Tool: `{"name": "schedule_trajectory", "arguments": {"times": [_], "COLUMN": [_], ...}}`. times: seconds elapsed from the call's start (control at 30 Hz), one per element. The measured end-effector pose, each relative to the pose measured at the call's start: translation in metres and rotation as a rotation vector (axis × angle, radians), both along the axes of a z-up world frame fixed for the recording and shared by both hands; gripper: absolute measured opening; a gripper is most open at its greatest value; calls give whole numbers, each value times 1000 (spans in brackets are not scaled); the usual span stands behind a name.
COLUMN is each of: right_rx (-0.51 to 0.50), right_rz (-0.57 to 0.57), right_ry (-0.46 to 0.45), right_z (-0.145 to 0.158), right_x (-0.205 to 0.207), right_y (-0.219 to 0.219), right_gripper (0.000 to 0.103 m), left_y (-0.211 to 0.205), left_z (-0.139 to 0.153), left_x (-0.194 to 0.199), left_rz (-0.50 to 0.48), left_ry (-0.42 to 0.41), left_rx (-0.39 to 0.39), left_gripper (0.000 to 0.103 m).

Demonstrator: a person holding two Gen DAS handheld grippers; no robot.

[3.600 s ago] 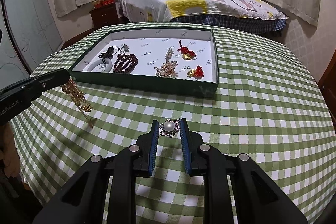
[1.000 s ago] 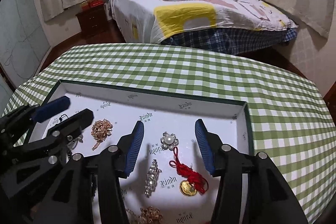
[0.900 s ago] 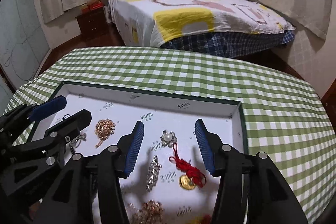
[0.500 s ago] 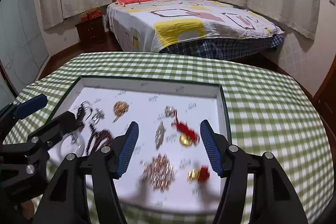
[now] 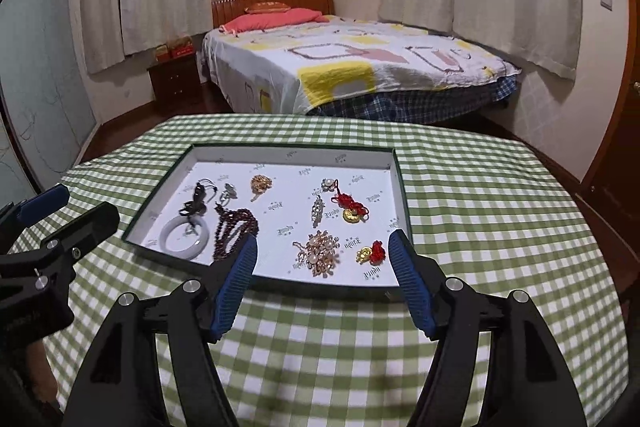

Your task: Organize jewelry

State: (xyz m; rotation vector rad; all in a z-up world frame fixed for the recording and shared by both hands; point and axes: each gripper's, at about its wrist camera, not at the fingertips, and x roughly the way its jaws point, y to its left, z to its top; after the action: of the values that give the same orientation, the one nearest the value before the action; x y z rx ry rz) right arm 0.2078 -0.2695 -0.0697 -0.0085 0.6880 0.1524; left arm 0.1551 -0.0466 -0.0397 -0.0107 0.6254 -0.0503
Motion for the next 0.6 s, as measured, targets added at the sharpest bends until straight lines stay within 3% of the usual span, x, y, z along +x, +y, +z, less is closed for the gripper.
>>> {"name": "schedule_trajectory", "arguments": {"times": [0.27,0.6], "right_rx": [6,-7], "right_rz": [10,16], "right_ry": [-86,-154], "right_z": [37,60], "right_x": [-41,-76], "right_y": [-2,0], "right_gripper": [69,69], "left_y": [9,15], "left_z": [31,45], "left_x": [-40,-71], "left_rz": [32,52], "left_ry": [-70,-106], "left_rx": [-9,-12], "left_gripper": [93,93]}}
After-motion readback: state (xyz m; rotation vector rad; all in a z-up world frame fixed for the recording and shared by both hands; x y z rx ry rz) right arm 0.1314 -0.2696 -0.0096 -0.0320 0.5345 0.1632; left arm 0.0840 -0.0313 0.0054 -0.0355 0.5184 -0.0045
